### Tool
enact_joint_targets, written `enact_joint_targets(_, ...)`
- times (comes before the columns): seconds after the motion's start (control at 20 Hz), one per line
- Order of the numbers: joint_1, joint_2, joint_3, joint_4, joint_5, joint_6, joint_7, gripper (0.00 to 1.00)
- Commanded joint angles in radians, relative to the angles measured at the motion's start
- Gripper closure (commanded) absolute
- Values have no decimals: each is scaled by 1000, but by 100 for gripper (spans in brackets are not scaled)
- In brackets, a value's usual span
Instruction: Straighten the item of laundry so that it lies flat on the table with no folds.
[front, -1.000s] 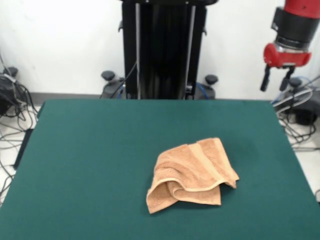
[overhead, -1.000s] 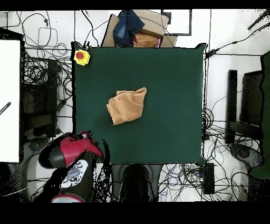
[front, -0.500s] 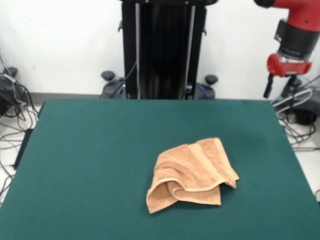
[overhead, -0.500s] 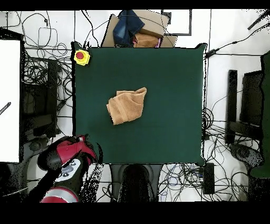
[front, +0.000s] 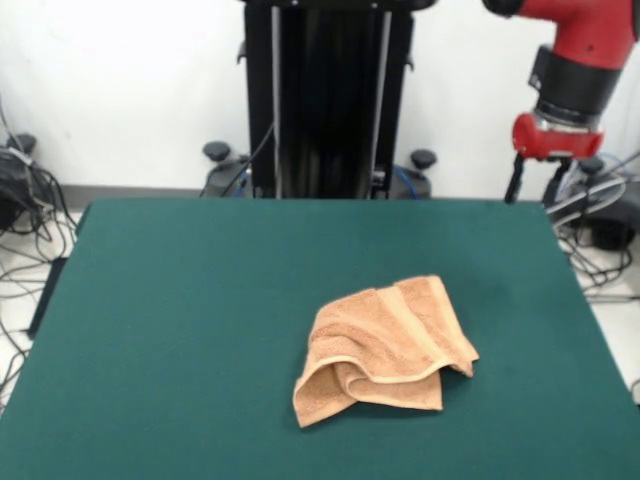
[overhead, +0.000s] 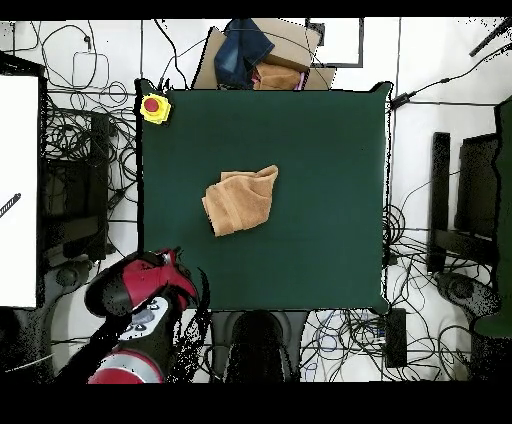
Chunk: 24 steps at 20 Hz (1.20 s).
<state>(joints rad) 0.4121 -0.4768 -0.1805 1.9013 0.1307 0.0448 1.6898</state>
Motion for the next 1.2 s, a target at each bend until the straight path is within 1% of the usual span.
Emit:
enact_joint_targets(0.05,-16,-102,-75,-6,-27,73,126,0)
enact_joint_targets(0.15,14,-106,-102,-22,-22,98,130,0)
enact_joint_targets(0.25,-10,-76,-58,-22,-26,56,133,0)
enact_joint_targets(0.35,-30,-18,-23,-35,-27,-8,142,0)
enact_joint_targets(0.45,-47,-20,2,-24,-34,-20,142,0)
enact_joint_targets(0.5,-42,-22,-3,-22,-30,-16,146,0)
enact_joint_targets(0.65,-70,-19,10,-14,-37,-22,144,0)
enact_joint_targets(0.75,-73,15,2,-37,-22,-31,153,0)
enact_joint_targets(0.9,-70,36,-30,-77,10,7,161,0)
enact_joint_targets(1.0,-102,50,-27,-102,29,38,166,0)
enact_joint_targets(1.05,-133,62,-16,-112,33,48,162,0)
enact_joint_targets(1.1,-177,91,8,-130,30,46,152,0)
enact_joint_targets(1.2,-275,165,67,-165,20,-12,145,0)
